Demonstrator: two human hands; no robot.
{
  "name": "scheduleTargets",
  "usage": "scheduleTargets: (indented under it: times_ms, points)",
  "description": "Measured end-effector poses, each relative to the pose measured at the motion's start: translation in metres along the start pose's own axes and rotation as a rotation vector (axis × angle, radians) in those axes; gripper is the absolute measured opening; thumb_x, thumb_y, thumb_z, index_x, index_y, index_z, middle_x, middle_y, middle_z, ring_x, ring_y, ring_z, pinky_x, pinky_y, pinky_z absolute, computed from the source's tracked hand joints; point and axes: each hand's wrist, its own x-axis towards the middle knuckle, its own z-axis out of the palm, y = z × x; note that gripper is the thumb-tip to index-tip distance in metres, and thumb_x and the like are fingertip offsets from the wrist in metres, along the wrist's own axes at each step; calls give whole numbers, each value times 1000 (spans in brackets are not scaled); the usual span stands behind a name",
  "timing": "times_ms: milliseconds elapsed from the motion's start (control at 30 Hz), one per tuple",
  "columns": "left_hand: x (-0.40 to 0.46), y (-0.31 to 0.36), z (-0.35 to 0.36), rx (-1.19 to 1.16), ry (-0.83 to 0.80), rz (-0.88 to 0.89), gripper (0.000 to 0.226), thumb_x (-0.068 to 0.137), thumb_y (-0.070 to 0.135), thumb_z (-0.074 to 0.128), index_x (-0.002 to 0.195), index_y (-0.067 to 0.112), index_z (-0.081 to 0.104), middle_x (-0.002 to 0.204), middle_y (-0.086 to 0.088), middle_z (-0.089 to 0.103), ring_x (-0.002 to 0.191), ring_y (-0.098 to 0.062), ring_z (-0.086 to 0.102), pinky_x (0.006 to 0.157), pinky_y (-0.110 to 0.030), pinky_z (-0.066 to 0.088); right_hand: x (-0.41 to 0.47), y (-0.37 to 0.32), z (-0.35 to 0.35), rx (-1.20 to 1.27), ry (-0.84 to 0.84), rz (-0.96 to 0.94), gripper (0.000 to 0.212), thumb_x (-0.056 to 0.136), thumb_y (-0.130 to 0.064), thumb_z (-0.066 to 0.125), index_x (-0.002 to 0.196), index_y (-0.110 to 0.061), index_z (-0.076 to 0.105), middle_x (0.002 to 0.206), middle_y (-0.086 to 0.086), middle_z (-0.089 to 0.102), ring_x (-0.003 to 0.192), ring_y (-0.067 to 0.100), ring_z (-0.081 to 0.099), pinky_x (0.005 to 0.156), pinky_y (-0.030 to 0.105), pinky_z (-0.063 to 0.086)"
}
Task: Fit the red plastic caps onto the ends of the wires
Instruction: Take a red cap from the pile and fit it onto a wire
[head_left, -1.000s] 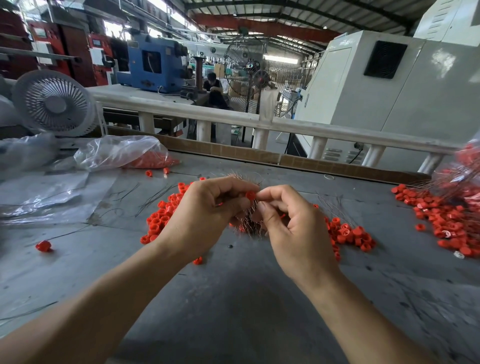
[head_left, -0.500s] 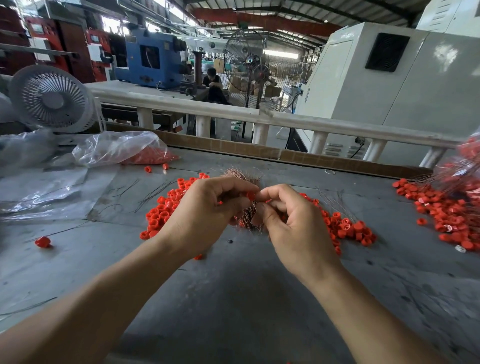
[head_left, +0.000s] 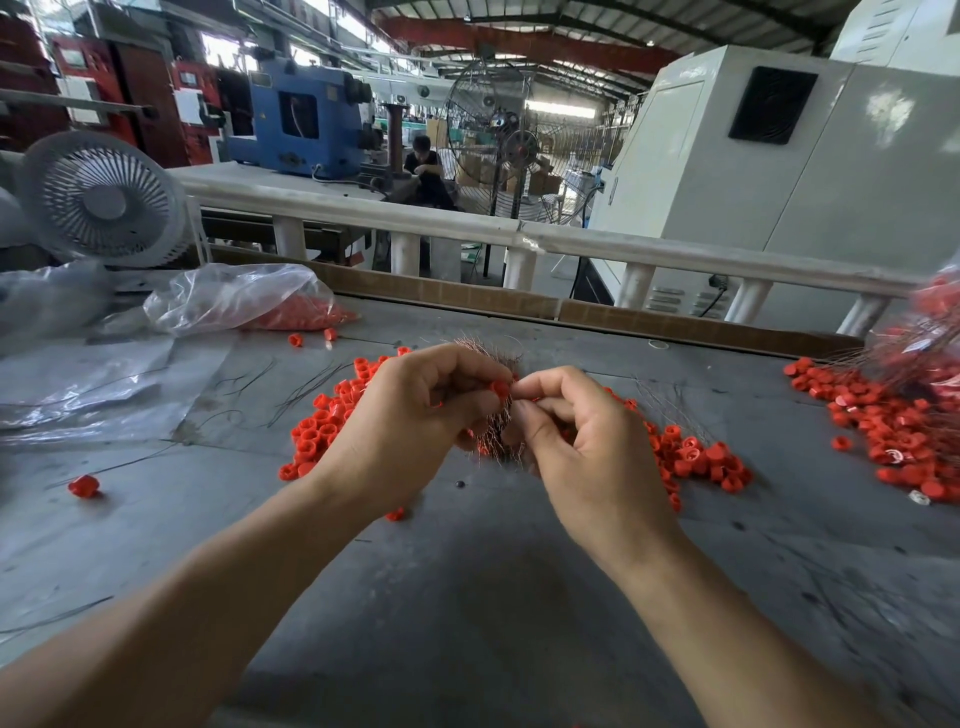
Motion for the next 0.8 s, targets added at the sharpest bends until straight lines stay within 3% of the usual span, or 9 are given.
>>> scheduleTargets:
  times_ms: [367,800]
  points:
    - [1,-1,0,-196,-33,-34,29,91,-5,68,101,21,75,89,-4,76,79,-14,71,67,-26,57,1,-2,-2,-50,77,-58,7,97,-16,69,97,-23,71,76,-10,73,73,8,71,65,32,56]
    - [1,1,1,-223,-18,-48,25,86,-8,71,99,14,72,87,-4,75,78,-16,69,65,-25,56,0,-7,-2,-95,123,-61,8,93,-15,73,89,-22,73,74,-13,70,70,6,69,61,25,54]
